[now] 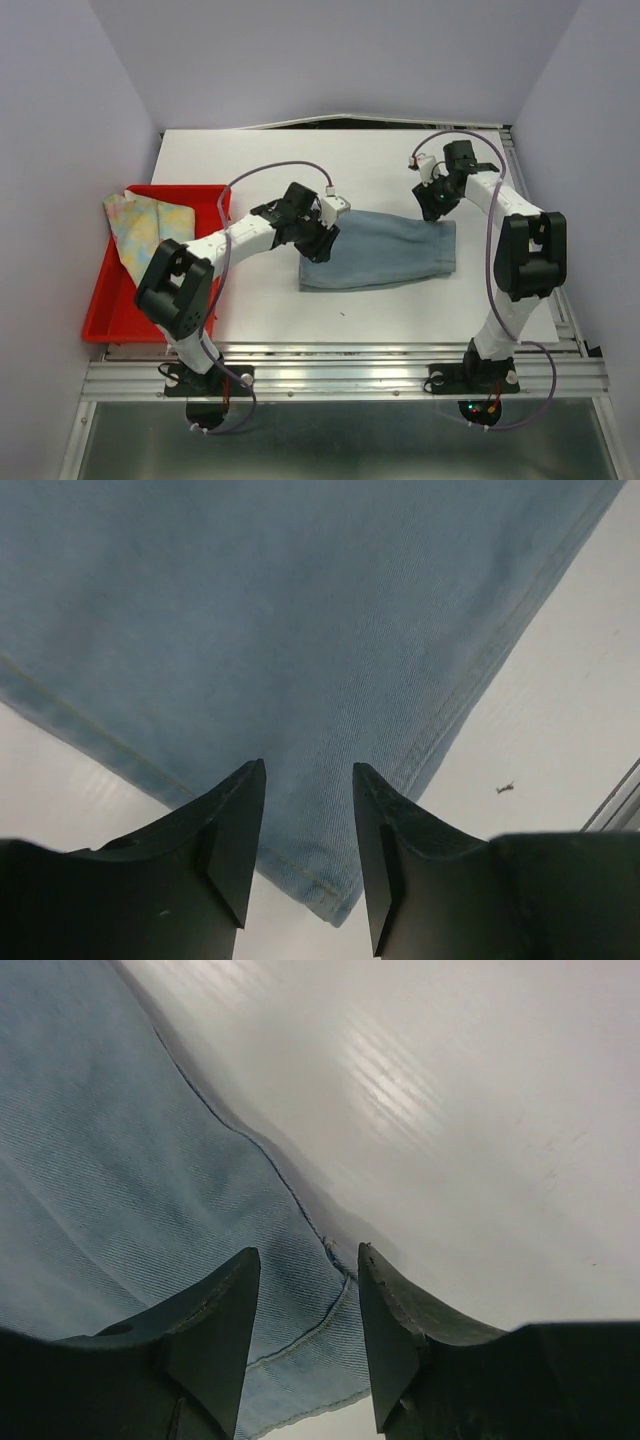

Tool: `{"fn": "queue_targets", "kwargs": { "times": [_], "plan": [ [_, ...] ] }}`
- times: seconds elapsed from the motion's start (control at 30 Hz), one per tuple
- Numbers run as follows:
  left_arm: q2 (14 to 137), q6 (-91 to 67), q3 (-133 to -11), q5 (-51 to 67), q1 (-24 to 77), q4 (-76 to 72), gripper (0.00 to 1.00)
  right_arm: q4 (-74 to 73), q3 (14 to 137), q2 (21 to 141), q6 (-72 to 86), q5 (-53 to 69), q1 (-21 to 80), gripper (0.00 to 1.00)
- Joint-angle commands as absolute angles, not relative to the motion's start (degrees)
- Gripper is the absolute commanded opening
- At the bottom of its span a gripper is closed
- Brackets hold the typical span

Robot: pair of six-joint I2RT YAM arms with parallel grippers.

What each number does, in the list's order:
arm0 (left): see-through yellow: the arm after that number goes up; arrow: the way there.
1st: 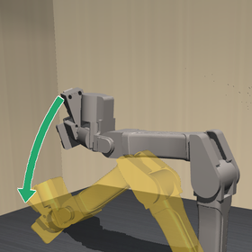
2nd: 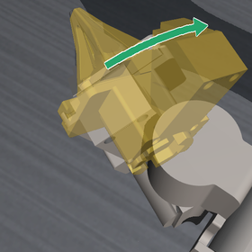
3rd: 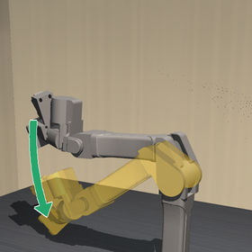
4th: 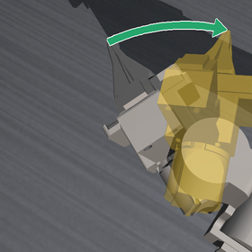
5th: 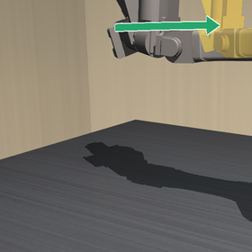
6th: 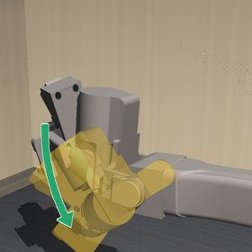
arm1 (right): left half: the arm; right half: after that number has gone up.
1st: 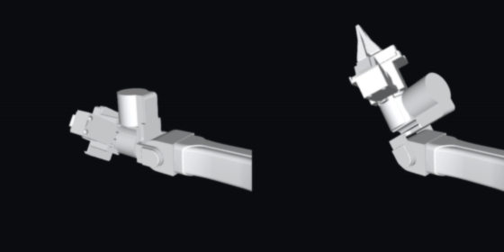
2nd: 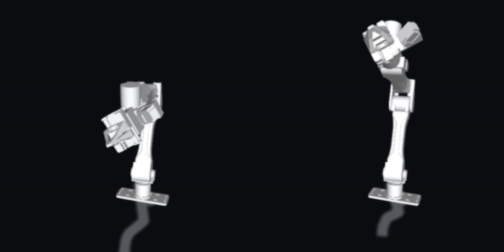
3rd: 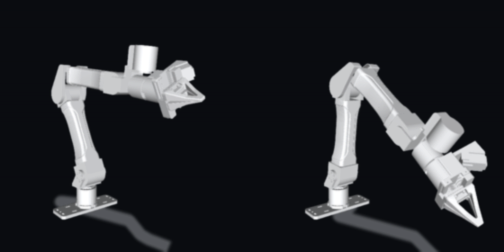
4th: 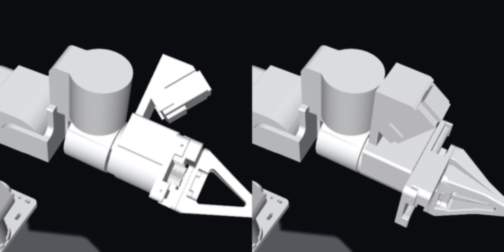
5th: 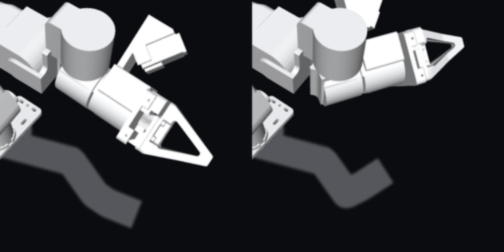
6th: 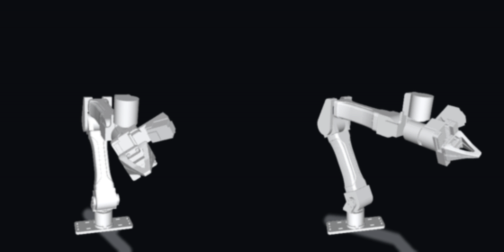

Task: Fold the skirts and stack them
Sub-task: Fold the skirt

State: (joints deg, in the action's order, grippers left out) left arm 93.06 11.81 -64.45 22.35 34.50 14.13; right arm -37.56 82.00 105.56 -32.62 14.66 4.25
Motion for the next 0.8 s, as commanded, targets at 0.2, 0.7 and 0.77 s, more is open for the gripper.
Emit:
{"fn": "queue_targets", "kwargs": {
  "times": [0.2, 0.7, 0.77],
  "plan": [
    [104.5, 14.2, -67.1, 16.4, 33.8, 23.7, 0.47, -44.2, 76.5, 106.4, -40.2, 12.0, 3.4, 0.44],
    [128.5, 21.4, -112.8, 12.0, 22.2, 28.0, 0.59, -55.1, 68.6, 98.4, -22.0, 42.5, 7.0, 0.68],
    [127.7, 21.7, -115.4, 14.0, 22.1, 27.2, 0.63, -52.3, 69.2, 97.3, -17.7, 43.8, 7.0, 0.67]
  ]
}}
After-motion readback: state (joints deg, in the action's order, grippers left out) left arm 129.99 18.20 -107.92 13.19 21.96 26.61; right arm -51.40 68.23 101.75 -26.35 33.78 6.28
